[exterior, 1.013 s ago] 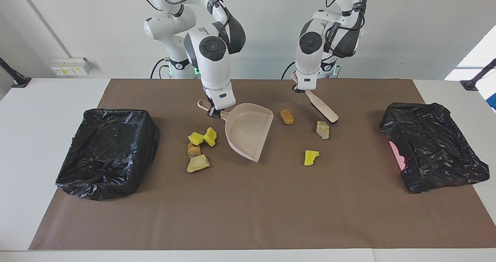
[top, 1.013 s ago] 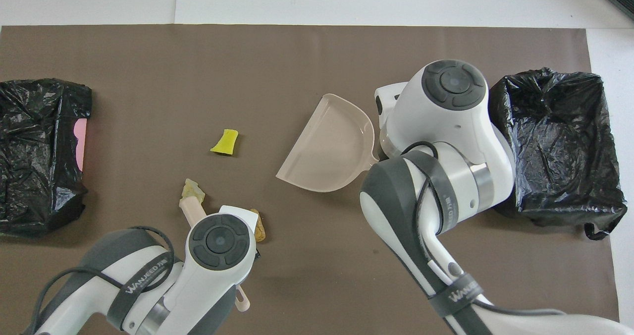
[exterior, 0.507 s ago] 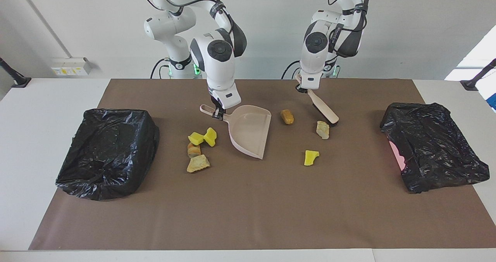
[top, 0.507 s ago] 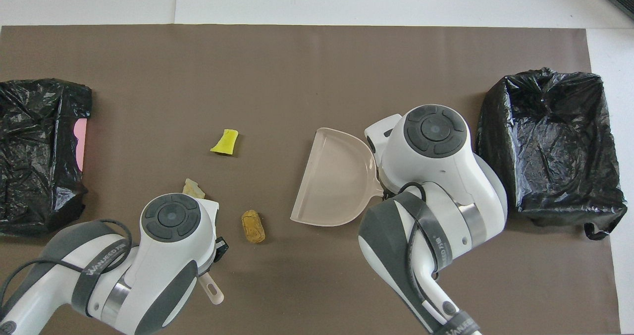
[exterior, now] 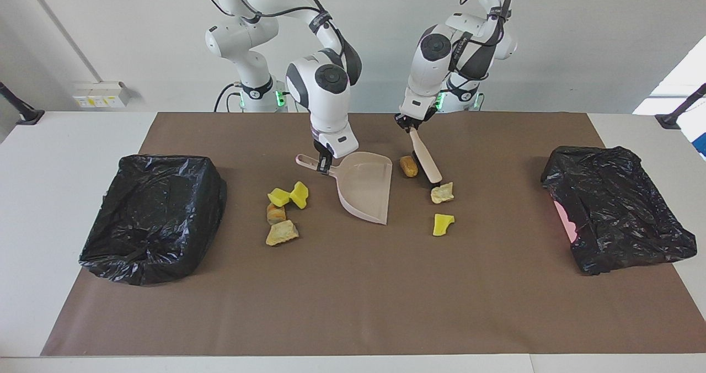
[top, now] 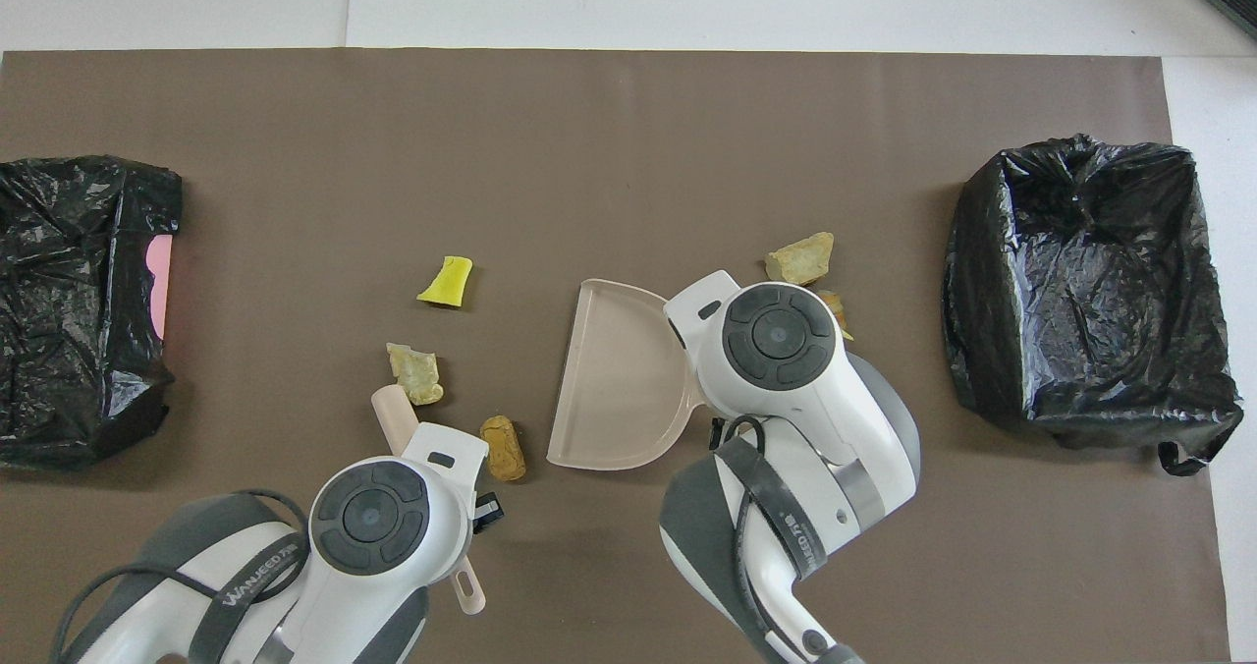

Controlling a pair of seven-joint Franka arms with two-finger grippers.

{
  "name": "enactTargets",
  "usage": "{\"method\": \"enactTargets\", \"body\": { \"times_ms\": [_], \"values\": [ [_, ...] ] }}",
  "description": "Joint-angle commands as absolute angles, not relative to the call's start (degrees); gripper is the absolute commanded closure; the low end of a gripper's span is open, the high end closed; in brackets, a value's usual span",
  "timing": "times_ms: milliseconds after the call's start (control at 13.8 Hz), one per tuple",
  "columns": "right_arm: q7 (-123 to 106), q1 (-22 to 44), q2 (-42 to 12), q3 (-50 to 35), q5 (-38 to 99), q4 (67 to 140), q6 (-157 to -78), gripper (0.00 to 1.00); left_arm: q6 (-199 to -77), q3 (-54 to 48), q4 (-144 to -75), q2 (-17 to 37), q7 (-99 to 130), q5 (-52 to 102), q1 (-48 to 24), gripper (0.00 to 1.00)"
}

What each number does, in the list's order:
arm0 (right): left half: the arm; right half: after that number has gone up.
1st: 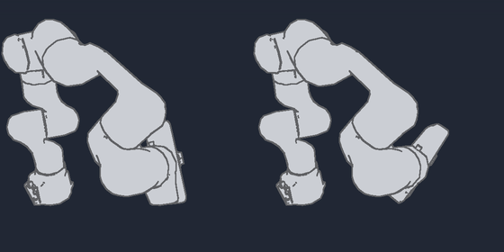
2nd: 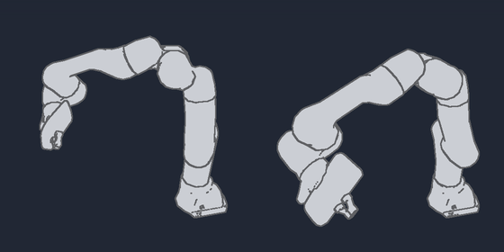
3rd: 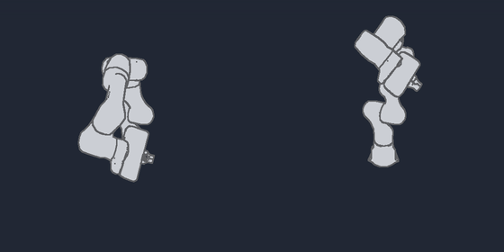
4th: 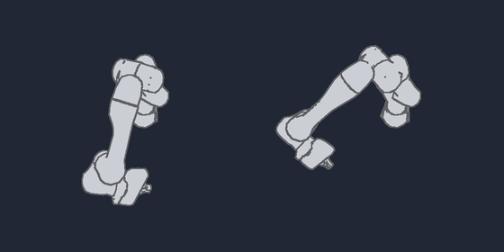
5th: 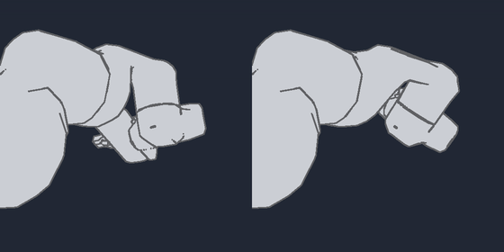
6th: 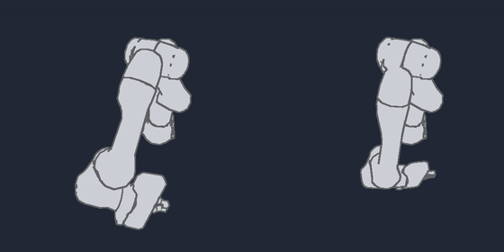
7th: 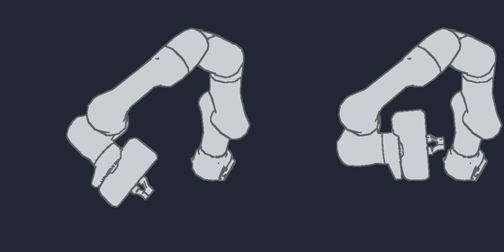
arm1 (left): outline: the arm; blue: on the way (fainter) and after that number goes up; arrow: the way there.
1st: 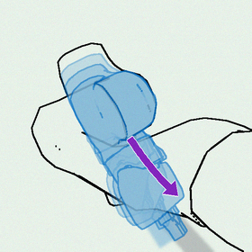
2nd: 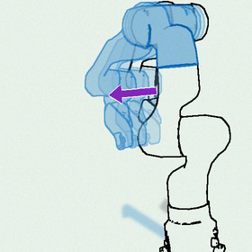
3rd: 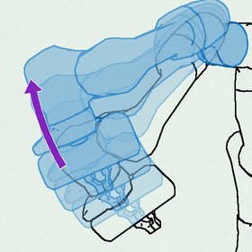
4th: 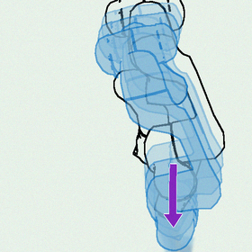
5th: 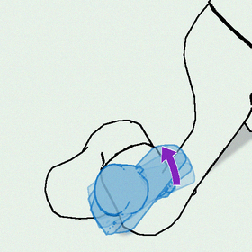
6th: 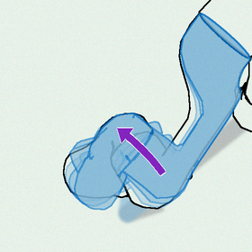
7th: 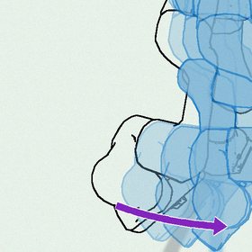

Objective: Sweep and dump trash in bin

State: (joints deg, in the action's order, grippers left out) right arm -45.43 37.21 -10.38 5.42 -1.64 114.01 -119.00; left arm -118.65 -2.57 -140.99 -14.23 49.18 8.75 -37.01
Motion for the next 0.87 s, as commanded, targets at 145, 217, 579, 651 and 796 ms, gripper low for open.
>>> {"method": "enactTargets", "body": {
  "times_ms": [145,217,579,651,796],
  "values": [
    [-44.7,37.7,-10.8,5.4,-3.4,114.3,-120.3,1.0,-105.4,-2.2,-139.0,-15.2,50.7,10.0,-37.7,1.0],
    [-44.7,37.7,-10.8,5.4,-3.4,114.3,-120.3,1.0,-107.0,-2.3,-139.3,-15.3,56.7,10.4,-38.9,1.0],
    [-44.7,37.7,-10.8,5.4,-3.4,114.3,-120.3,1.0,-118.8,-2.2,-140.4,-13.1,73.9,16.0,-46.0,1.0],
    [-44.7,37.7,-10.8,5.4,-3.4,114.3,-120.3,1.0,-121.0,-2.2,-140.4,-12.0,74.2,16.5,-46.1,1.0],
    [-44.7,37.7,-10.8,5.4,-3.4,114.3,-120.3,1.0,-127.9,-2.1,-140.3,-10.4,72.8,17.2,-45.4,1.0]
  ]
}}
